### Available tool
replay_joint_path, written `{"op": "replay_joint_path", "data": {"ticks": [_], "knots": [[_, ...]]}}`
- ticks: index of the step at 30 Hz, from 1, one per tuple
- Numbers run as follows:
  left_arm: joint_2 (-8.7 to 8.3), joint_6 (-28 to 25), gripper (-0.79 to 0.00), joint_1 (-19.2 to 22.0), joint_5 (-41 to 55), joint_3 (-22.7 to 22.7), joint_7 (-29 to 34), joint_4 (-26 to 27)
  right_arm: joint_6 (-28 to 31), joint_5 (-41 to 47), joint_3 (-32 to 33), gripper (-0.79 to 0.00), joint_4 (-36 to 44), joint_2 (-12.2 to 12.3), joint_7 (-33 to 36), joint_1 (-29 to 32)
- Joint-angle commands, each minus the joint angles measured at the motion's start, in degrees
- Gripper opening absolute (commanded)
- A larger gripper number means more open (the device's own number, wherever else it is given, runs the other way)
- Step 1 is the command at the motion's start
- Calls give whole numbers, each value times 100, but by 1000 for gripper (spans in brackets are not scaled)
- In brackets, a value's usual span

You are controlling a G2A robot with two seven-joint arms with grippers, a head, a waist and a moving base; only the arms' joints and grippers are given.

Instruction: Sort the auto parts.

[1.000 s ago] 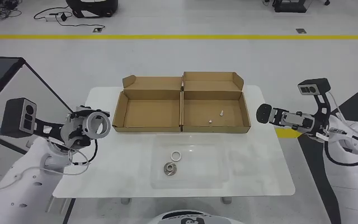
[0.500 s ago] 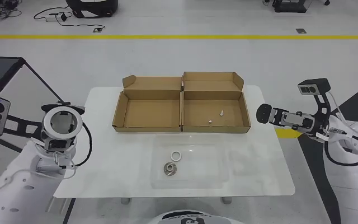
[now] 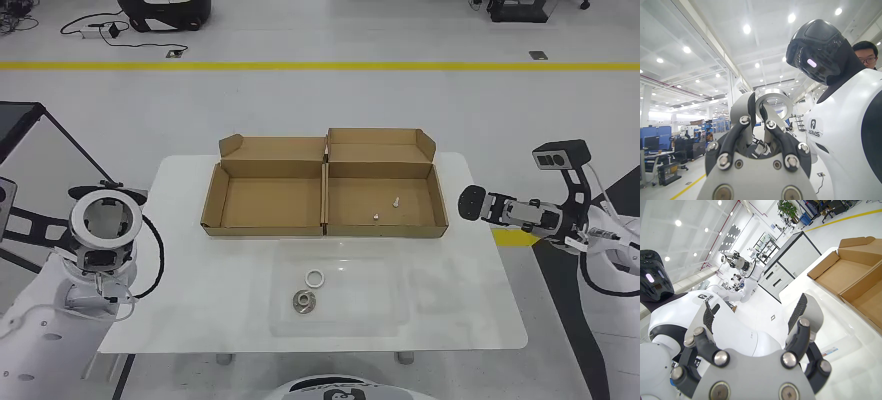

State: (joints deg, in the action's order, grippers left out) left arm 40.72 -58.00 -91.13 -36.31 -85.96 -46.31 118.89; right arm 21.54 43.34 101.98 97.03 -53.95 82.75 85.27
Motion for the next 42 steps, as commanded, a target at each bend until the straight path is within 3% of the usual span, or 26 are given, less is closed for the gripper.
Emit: {"op": "replay_joint_path", "data": {"ticks": [1, 37, 42], "knots": [[0, 0, -785, 0, 0, 0, 0, 0, 0, 0, 0, 0, 0, 0, 0, 0], [0, 0, -785, 0, 0, 0, 0, 0, 0, 0, 0, 0, 0, 0, 0, 0], [33, 162, -785, -11, 142, -26, 478, 31, 0, 0, 0, 0, 0, 0, 0, 0]]}}
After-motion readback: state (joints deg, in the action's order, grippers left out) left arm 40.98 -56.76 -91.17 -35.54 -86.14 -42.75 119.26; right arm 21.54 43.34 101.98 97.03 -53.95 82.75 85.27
